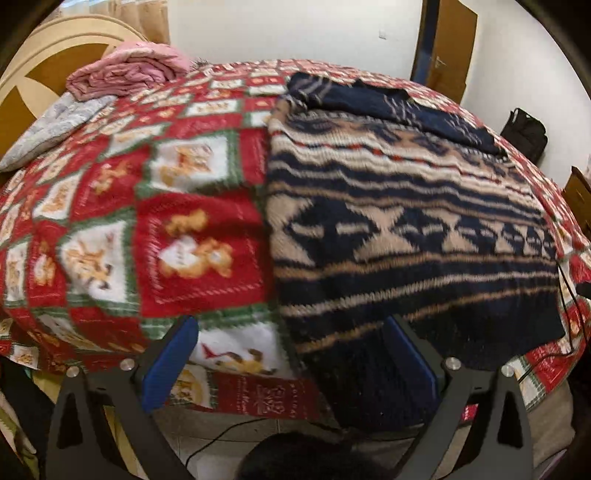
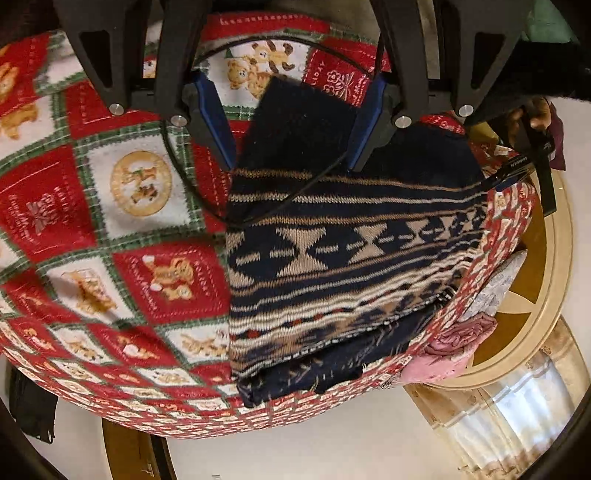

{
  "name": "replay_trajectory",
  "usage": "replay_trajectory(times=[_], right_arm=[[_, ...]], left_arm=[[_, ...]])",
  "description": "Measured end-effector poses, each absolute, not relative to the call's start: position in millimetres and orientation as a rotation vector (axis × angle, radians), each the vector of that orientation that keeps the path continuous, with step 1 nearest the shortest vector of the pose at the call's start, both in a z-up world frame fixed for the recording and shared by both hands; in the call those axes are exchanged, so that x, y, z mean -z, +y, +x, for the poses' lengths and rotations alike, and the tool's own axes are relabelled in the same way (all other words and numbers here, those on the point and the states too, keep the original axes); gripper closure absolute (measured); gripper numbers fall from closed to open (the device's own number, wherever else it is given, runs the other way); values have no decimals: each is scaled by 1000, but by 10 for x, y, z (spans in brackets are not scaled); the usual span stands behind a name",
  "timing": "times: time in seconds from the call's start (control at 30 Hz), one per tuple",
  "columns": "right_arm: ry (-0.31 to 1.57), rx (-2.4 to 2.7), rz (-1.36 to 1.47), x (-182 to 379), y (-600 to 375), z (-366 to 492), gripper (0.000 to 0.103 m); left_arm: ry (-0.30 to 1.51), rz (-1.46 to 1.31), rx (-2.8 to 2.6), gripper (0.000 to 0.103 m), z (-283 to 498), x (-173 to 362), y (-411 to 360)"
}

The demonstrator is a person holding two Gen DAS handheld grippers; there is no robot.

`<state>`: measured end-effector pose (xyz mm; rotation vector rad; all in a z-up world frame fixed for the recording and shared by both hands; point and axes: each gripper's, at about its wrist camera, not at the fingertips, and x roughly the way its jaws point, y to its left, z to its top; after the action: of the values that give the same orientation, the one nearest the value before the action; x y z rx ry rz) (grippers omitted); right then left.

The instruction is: Fold small clothes

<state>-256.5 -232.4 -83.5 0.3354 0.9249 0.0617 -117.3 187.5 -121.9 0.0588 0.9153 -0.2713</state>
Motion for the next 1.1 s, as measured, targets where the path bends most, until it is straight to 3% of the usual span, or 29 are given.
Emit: replay_trajectory(times=[0.3,0.43,0.6,0.7,0.87,1.1], right_arm=[[1216,-353,329,1094,-2173,-3054,40],[1274,-446,74,840,-1929,-3332,40],[1071,-324,100,376,-2253,-3293,40],[971,-247,240,329,-2509,-3129,40],[842,87,197,252,-2788,-3132,40],[324,377,293,-966,-3454,-3970,40]], left_arm=[[934,52,304,1,-1224,1343,1846],[947,33,311,0,-1160,1362,1859],[938,-5,313,0,-1165,1331,1891],[924,-8,312,0,-1176,1282,1917],[879,-9,283,0,-1182,1157,2031],[771,-132,207,0,-1122,734,2539]])
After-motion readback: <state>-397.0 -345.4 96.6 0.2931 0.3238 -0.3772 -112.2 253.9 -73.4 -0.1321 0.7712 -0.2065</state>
